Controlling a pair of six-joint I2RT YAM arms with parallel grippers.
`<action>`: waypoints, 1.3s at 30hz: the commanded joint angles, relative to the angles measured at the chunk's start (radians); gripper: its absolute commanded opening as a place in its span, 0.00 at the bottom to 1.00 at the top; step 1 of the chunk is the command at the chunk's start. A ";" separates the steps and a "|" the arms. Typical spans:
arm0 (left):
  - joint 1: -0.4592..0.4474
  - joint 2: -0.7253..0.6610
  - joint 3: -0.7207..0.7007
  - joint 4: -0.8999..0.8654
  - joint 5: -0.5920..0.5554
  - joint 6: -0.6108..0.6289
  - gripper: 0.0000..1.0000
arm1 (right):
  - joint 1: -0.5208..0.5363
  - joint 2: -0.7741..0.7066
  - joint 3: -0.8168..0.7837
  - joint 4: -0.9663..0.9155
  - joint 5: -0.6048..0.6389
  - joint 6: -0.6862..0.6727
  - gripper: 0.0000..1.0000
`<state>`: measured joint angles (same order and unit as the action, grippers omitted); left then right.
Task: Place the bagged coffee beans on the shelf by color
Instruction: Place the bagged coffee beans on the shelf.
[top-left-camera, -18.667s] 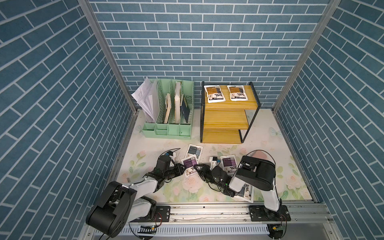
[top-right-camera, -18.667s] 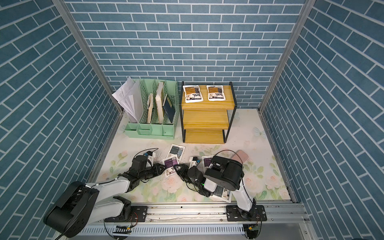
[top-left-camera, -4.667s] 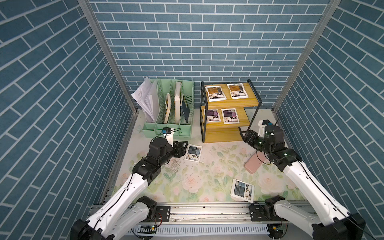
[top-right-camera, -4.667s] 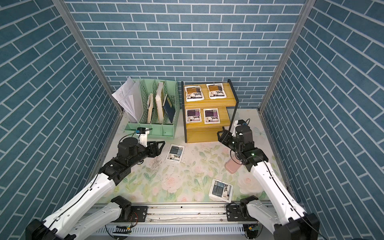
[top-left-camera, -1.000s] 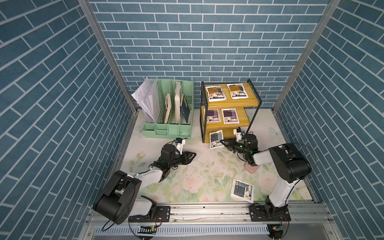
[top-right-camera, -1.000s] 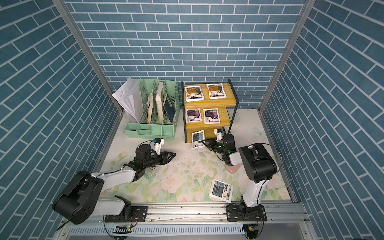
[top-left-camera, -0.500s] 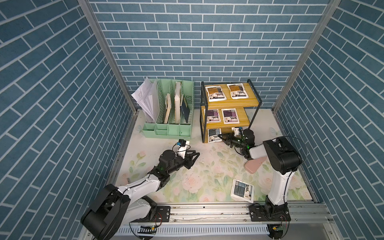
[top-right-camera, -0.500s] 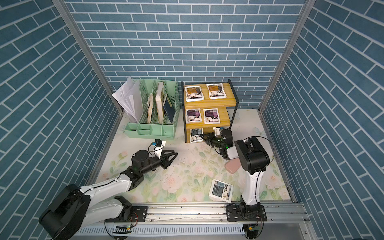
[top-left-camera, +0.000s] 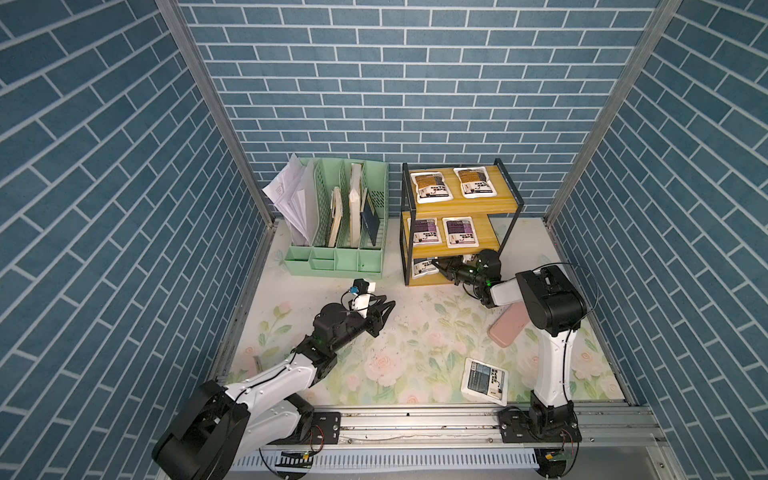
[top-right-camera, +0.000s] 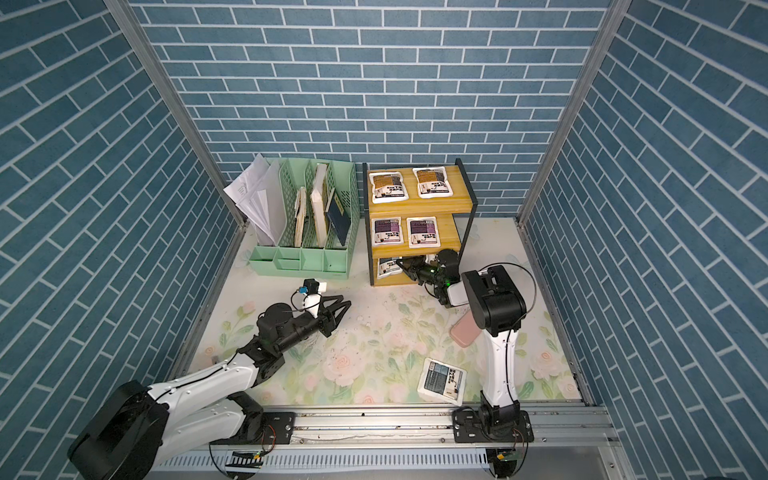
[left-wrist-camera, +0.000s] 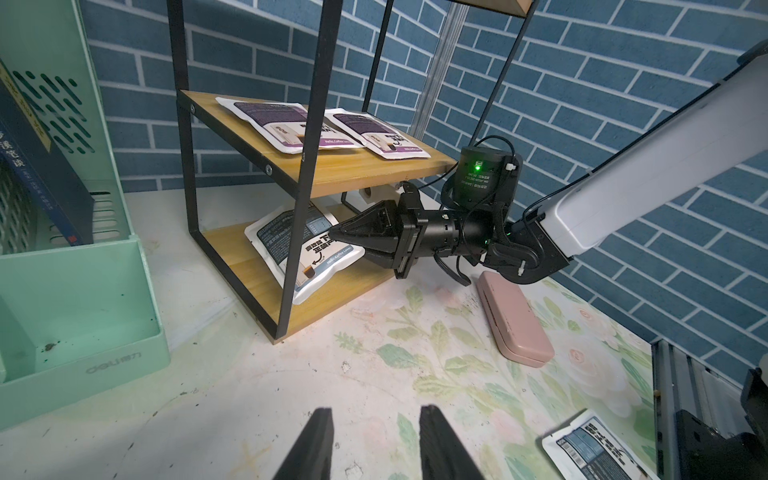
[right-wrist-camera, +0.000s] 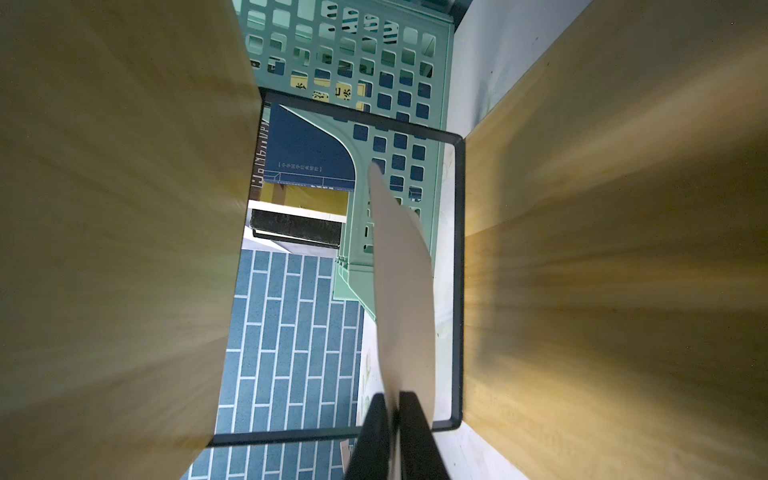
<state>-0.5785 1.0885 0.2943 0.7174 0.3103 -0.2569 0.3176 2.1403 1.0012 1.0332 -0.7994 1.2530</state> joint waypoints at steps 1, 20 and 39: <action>-0.006 -0.012 -0.020 0.023 -0.007 0.021 0.40 | -0.003 0.044 0.053 -0.020 -0.023 0.008 0.11; -0.013 -0.007 -0.021 0.009 -0.020 0.031 0.39 | 0.001 0.153 0.173 -0.080 0.015 -0.057 0.23; -0.021 -0.005 -0.017 -0.010 -0.031 0.033 0.39 | 0.003 -0.099 0.016 -0.400 0.368 -0.205 0.42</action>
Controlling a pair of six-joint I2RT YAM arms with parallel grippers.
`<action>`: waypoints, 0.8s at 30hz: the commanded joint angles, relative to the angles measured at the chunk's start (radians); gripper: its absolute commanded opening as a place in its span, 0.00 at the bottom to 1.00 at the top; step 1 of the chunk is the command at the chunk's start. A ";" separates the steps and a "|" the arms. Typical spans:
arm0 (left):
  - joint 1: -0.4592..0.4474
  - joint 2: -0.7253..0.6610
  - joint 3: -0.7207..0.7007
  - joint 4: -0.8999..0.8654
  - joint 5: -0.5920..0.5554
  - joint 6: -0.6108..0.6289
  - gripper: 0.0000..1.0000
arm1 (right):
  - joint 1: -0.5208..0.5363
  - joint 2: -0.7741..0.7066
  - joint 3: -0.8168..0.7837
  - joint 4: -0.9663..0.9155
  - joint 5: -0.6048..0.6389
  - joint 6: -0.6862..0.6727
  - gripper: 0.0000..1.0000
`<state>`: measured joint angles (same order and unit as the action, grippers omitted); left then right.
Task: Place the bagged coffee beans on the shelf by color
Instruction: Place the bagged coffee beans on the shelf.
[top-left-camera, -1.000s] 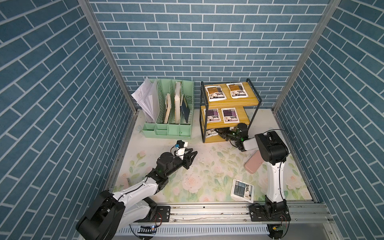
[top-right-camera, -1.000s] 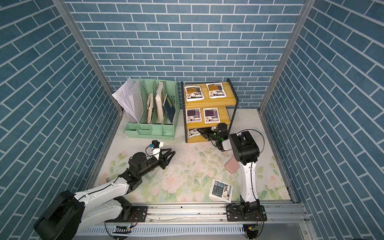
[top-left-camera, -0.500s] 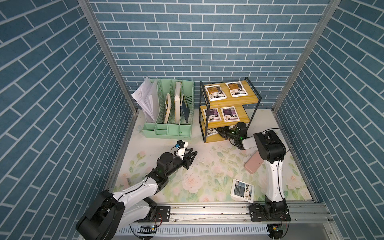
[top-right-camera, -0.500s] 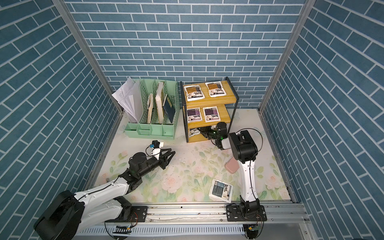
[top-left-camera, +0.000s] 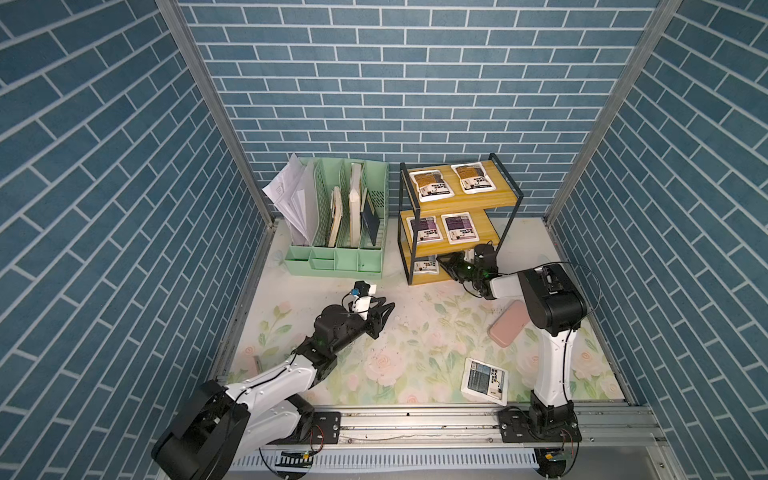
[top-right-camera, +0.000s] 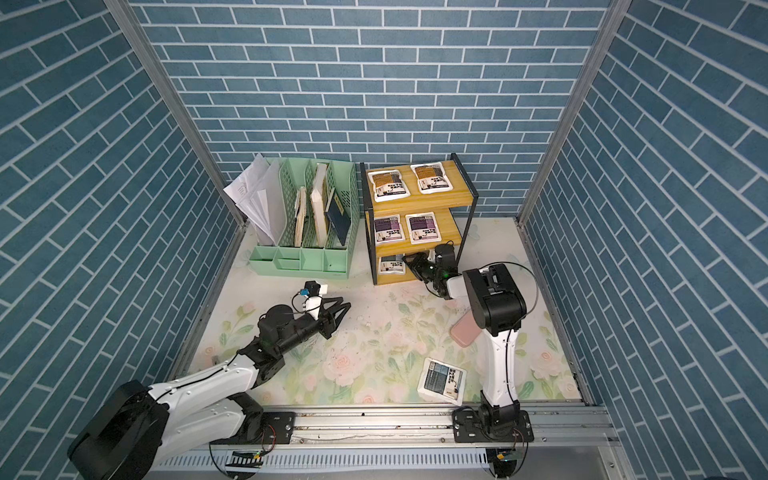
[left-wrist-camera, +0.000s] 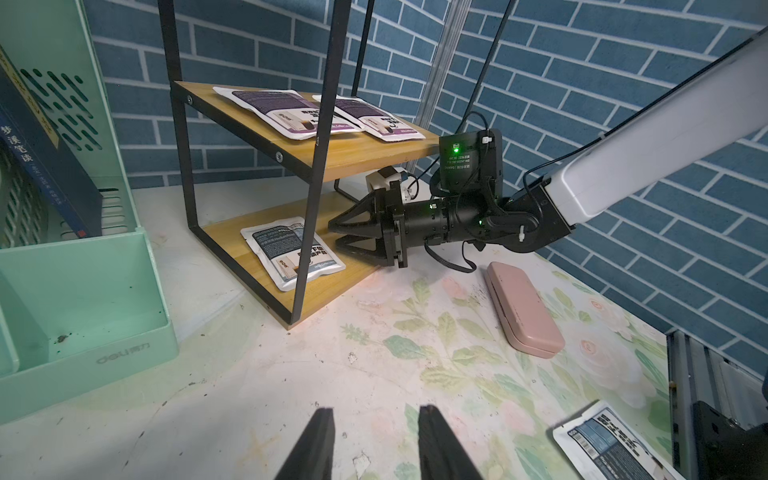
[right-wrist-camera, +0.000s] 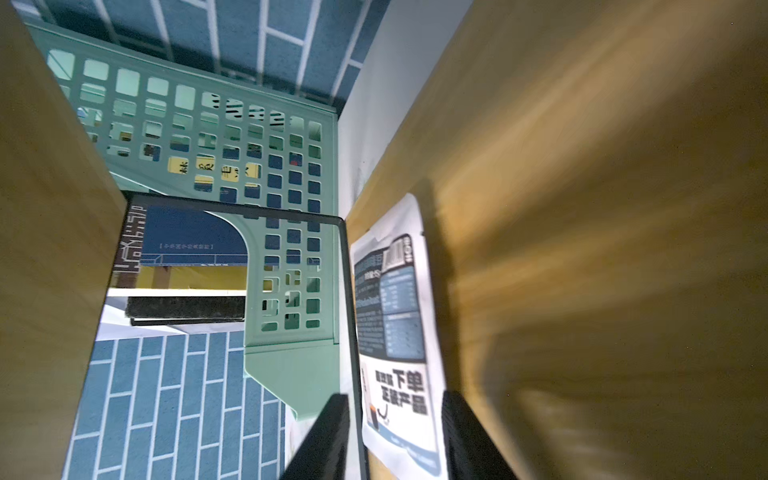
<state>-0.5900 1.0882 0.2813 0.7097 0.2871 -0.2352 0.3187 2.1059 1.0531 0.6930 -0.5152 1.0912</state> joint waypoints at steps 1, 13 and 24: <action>-0.009 -0.004 -0.005 -0.003 -0.008 0.011 0.39 | 0.002 -0.088 -0.056 -0.067 0.107 -0.045 0.42; -0.018 -0.002 0.001 -0.013 -0.016 0.012 0.38 | 0.091 -0.287 -0.300 0.036 0.223 0.103 0.28; -0.024 -0.012 0.006 -0.038 -0.031 0.017 0.38 | 0.123 -0.167 -0.207 0.039 0.232 0.158 0.24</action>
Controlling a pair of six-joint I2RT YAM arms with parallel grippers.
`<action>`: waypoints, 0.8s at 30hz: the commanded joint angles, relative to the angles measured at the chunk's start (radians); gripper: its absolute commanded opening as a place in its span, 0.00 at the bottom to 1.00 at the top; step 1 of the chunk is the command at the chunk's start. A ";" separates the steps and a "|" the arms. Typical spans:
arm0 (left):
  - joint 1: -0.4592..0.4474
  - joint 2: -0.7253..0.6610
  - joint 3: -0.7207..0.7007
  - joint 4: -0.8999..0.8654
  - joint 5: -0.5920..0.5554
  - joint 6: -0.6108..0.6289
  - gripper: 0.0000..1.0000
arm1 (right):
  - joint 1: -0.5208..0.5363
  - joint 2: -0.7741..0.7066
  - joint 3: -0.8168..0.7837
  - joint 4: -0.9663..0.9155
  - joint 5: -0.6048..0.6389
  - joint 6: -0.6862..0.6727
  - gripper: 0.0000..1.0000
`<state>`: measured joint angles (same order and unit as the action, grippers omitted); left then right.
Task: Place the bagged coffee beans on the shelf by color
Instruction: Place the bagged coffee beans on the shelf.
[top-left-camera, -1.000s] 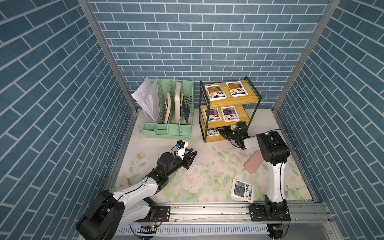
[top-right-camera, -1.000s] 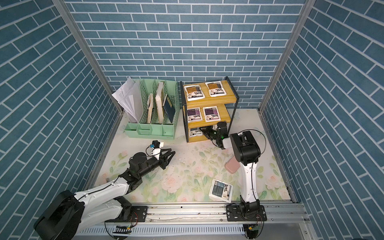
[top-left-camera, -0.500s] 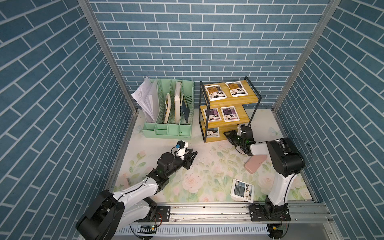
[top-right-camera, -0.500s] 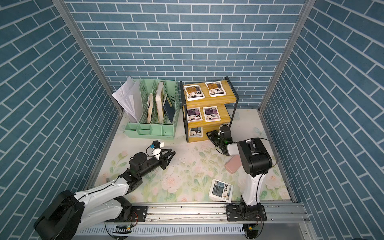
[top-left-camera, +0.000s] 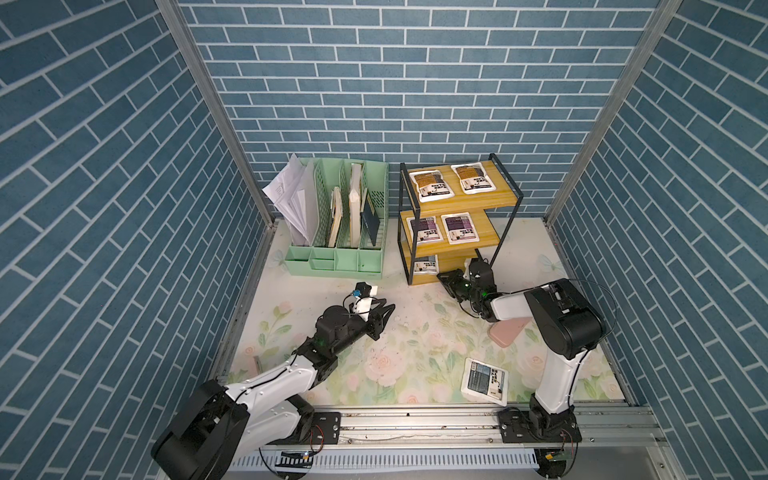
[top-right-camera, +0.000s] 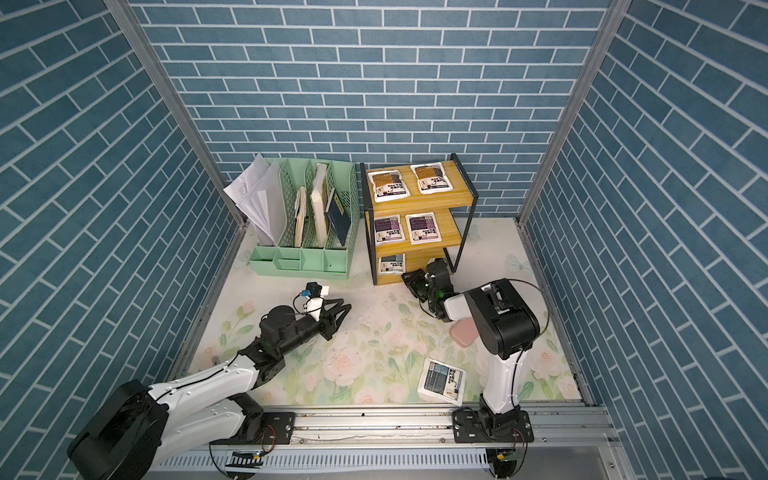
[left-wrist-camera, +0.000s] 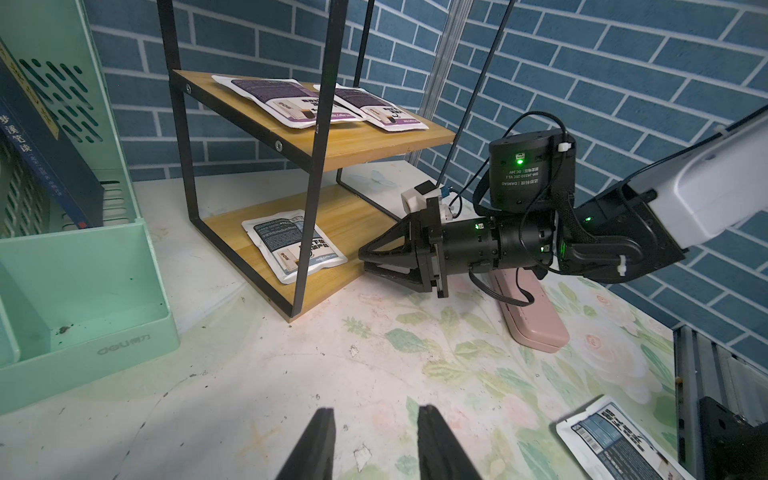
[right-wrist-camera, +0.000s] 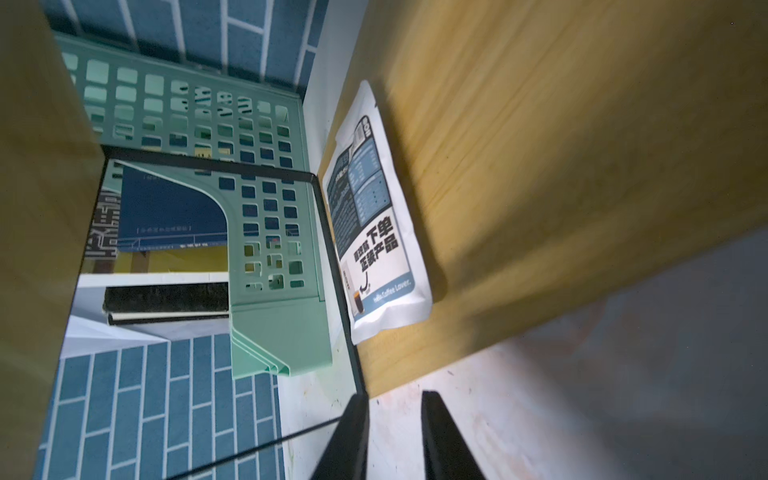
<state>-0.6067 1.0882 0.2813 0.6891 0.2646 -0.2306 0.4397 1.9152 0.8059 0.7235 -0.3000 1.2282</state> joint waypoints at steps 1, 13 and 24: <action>-0.008 -0.010 0.009 -0.017 -0.009 0.014 0.38 | 0.001 0.032 0.049 0.004 0.018 0.021 0.23; -0.012 -0.008 0.006 -0.023 -0.016 0.018 0.38 | 0.005 0.089 0.104 -0.016 0.022 0.021 0.34; -0.017 -0.001 0.004 -0.025 -0.020 0.020 0.38 | 0.004 0.129 0.138 -0.013 0.022 0.024 0.30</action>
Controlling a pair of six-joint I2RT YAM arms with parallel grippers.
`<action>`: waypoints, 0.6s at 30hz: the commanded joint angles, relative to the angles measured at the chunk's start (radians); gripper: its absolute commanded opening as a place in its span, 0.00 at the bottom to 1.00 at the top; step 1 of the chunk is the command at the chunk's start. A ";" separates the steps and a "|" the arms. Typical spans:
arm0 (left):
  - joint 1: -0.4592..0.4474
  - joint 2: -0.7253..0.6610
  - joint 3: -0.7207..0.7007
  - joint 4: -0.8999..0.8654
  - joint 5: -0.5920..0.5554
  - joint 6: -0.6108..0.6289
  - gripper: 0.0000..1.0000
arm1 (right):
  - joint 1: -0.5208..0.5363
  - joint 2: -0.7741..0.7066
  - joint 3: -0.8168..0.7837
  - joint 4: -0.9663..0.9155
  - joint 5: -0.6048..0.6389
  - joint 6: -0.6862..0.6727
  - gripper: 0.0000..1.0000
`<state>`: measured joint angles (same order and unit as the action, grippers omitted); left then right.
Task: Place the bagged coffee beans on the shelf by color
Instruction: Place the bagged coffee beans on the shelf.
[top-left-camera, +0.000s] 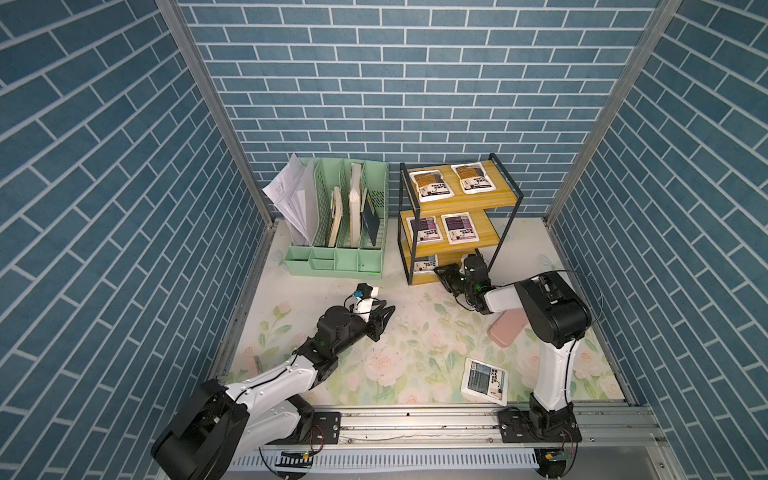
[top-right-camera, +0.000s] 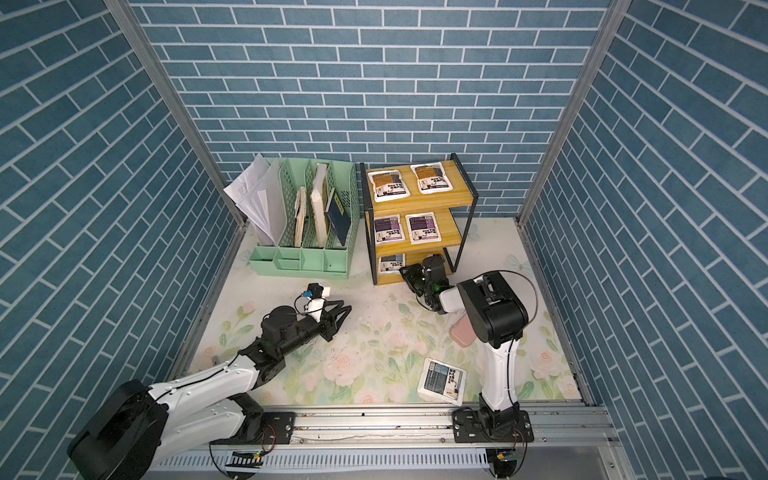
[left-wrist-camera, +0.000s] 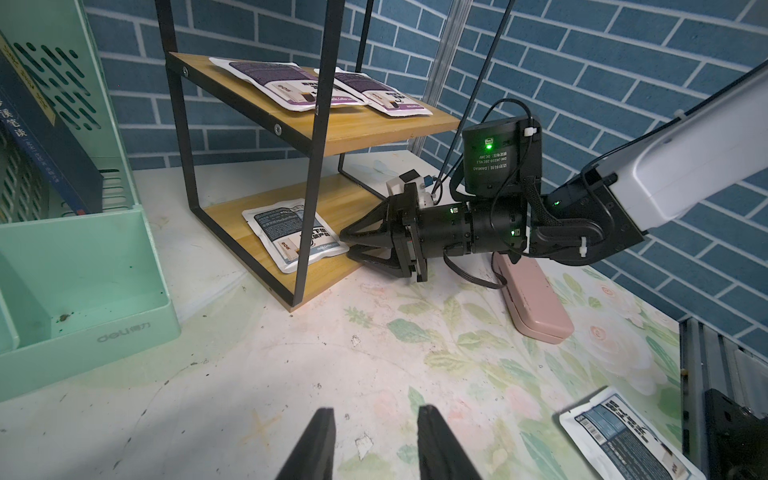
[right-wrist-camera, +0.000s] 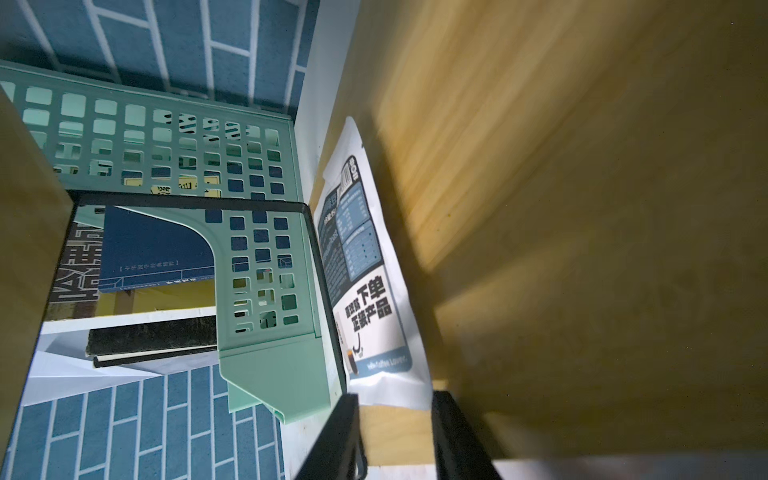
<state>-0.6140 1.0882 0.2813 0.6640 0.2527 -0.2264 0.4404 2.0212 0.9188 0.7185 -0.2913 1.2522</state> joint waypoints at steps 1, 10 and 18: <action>-0.009 -0.005 0.003 0.000 -0.009 0.017 0.38 | 0.004 0.027 0.028 -0.009 0.014 0.000 0.29; -0.013 -0.007 0.002 -0.009 -0.016 0.021 0.38 | 0.003 0.062 0.073 -0.024 0.021 0.003 0.21; -0.017 -0.012 0.001 -0.010 -0.020 0.015 0.38 | -0.007 0.056 0.081 -0.031 0.032 -0.001 0.22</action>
<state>-0.6228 1.0882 0.2813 0.6548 0.2428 -0.2192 0.4377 2.0796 1.0008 0.7021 -0.2779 1.2530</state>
